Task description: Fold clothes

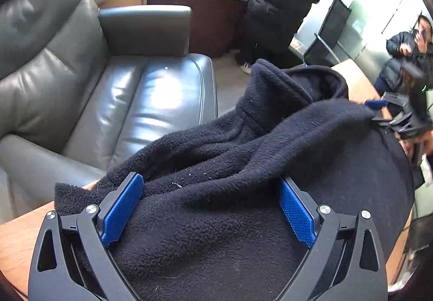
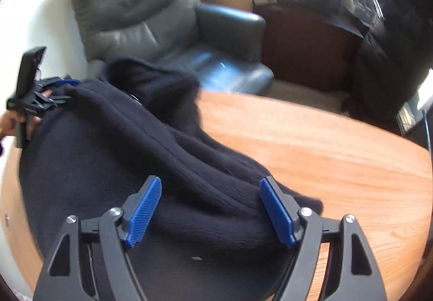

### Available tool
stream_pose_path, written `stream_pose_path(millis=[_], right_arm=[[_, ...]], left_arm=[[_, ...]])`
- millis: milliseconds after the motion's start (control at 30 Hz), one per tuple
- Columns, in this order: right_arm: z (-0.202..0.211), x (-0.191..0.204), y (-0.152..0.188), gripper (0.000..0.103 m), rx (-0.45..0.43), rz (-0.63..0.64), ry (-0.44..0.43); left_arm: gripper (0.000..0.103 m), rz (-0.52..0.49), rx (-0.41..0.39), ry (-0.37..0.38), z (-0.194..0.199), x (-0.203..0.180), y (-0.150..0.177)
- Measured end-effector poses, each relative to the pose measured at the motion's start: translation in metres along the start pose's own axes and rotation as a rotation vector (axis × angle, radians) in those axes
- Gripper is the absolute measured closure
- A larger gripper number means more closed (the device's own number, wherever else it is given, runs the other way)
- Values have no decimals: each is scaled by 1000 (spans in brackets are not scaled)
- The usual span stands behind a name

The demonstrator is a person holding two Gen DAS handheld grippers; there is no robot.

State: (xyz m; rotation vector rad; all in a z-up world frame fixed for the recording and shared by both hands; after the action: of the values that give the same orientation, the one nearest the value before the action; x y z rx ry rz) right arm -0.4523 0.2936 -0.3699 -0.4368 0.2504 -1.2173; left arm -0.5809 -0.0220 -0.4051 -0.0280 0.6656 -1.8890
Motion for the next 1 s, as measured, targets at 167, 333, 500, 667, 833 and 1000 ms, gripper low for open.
stream_pose_path(millis=[167, 333, 500, 667, 833, 1000], right_arm=[[10, -56, 23, 25, 19, -116, 148], [42, -18, 1, 25, -77, -113, 49], [17, 78, -41, 25, -129, -75, -210], [-30, 84, -41, 43, -73, -139, -282], [-11, 58, -21, 58, -93, -154, -194], [16, 34, -5, 35, -119, -164, -91]], left_arm=[[7, -3, -48, 66, 29, -15, 0], [6, -30, -63, 238, 53, -37, -1], [6, -80, 63, 76, 0, -27, -6], [11, -7, 45, 44, 4, -10, -5], [10, 5, -27, 165, 41, -17, 0], [7, -24, 27, 44, 21, 5, 21]])
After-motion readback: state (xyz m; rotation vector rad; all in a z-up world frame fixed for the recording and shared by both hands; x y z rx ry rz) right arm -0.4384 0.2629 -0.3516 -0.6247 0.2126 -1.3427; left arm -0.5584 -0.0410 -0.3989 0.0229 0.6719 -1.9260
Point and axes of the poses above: each gripper's, at about its wrist camera, not at the fingertips, and z roughly against the way its jaws point, x to its left, y to its underside, the point moved 10 cm from there along -z, roughly the way its jaws point, and after that the axes turned 8 degrees about z, right-handed, at the moved point
